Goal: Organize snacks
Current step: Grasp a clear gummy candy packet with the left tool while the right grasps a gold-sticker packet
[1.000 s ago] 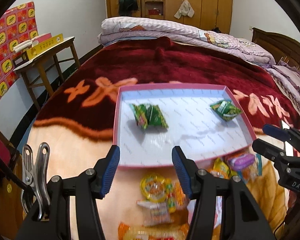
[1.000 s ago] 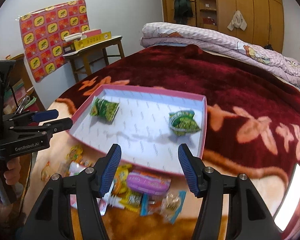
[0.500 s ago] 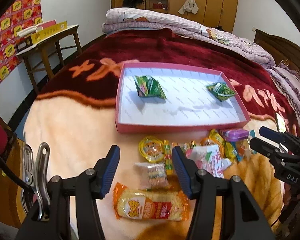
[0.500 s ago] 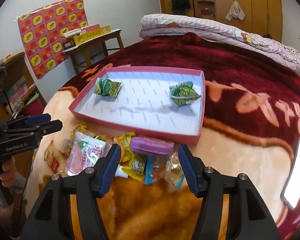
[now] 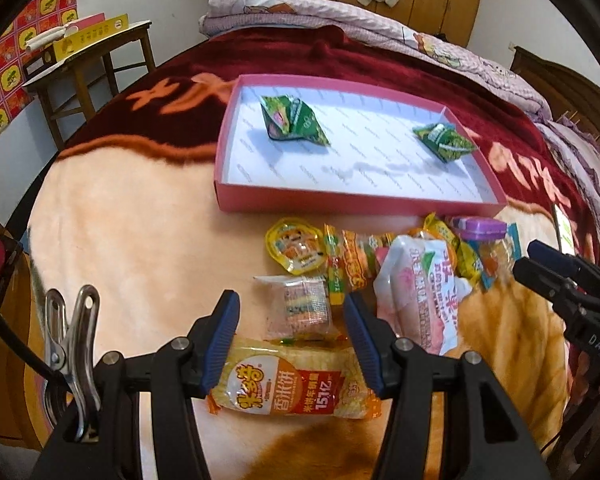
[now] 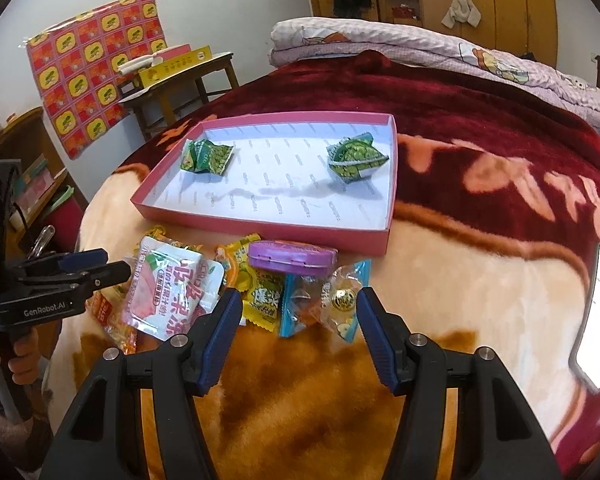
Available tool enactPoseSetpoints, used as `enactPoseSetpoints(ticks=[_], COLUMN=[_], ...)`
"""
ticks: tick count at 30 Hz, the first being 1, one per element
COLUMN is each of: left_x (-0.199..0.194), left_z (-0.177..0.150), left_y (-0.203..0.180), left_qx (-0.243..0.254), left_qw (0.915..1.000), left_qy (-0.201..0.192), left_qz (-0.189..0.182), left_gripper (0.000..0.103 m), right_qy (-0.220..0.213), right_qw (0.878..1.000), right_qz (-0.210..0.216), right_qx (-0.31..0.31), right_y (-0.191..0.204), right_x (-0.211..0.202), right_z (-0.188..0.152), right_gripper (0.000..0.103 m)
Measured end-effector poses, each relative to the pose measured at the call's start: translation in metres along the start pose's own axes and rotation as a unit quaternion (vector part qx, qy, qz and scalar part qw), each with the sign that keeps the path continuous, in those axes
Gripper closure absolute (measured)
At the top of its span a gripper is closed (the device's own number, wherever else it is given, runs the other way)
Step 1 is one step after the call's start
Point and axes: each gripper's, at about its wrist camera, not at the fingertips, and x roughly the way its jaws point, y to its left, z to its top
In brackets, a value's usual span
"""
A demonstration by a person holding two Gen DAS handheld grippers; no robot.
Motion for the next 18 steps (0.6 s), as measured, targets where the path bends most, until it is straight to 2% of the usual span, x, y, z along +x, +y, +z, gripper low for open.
enactPoseSetpoints(ticks=[6, 13, 18], left_x=[0.009, 0.015, 0.016], left_z=[-0.003, -0.005, -0.006], left_y=[-0.003, -0.002, -0.004], left_qx=[0.009, 0.008, 0.011], left_qw=[0.9998, 0.9998, 0.9999], left_qy=[0.007, 0.007, 0.002], left_qz=[0.017, 0.016, 0.008], left_gripper=[0.046, 0.046, 0.058], right_qy=[0.003, 0.007, 0.006], right_qw=[1.000, 1.000, 1.000], right_qz=[-0.003, -0.011, -0.022], right_qx=[0.003, 0.006, 0.016], right_y=[-0.003, -0.007, -0.014], right_x=[0.002, 0.006, 0.009], right_z=[-0.003, -0.005, -0.005], right_gripper=[0.042, 0.042, 0.042])
